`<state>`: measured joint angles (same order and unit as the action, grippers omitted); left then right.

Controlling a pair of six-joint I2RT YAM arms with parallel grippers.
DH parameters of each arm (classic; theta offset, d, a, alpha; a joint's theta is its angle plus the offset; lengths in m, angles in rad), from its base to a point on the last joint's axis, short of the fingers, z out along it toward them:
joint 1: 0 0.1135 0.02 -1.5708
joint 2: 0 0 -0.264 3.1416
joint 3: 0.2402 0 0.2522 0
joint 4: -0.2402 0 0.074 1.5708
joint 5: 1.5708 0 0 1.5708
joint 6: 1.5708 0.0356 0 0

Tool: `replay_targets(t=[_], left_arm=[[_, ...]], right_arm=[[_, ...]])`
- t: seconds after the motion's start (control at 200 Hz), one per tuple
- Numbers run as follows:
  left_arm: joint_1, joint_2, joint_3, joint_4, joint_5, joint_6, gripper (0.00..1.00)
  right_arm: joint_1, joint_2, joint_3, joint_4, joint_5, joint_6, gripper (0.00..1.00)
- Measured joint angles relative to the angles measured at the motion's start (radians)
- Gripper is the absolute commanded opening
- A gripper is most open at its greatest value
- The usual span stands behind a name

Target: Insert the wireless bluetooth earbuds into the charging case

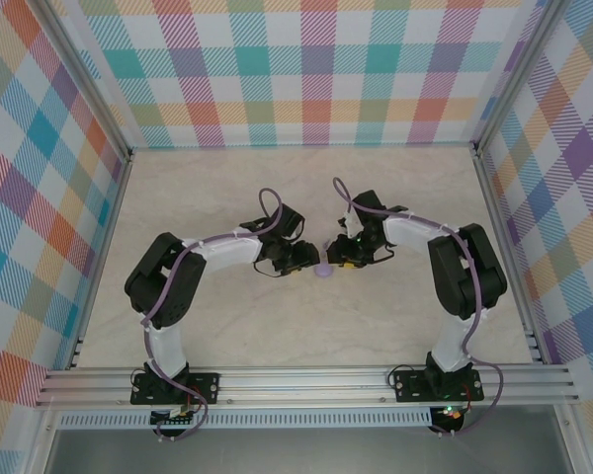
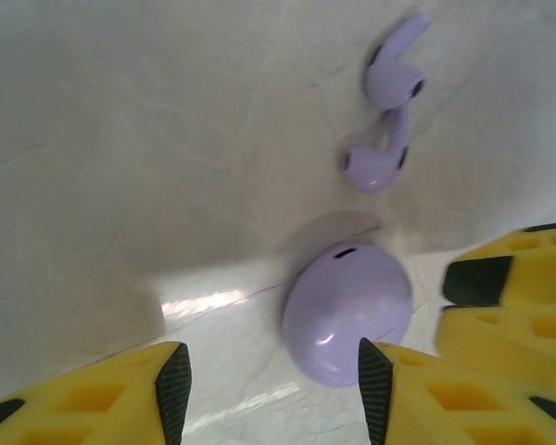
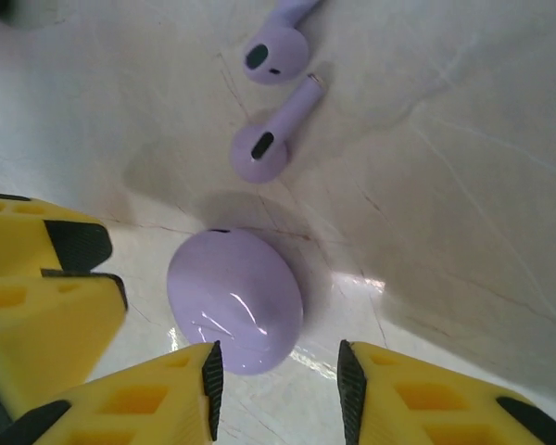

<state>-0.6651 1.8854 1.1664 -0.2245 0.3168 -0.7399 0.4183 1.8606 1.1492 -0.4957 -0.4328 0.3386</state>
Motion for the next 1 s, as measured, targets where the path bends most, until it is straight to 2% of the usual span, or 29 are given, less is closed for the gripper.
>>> replay_targets(t=[0.265,0.715,0.905,1.0], left_arm=[[-0.009,0.029,-0.037,0.093,0.039,-0.034,0.53],[-0.016,0.027,-0.108,0.256,0.052,-0.145,0.51],[-0.028,0.033,-0.132,0.336,0.053,-0.203,0.42],[-0.035,0.045,-0.139,0.383,0.054,-0.236,0.40]], right_arm=[[0.000,0.037,0.005,0.013,-0.031,0.032,0.25],[-0.011,0.048,0.005,0.034,-0.067,0.060,0.20],[-0.022,0.052,0.005,0.033,-0.081,0.069,0.19],[-0.031,0.054,0.005,0.030,-0.080,0.069,0.19]])
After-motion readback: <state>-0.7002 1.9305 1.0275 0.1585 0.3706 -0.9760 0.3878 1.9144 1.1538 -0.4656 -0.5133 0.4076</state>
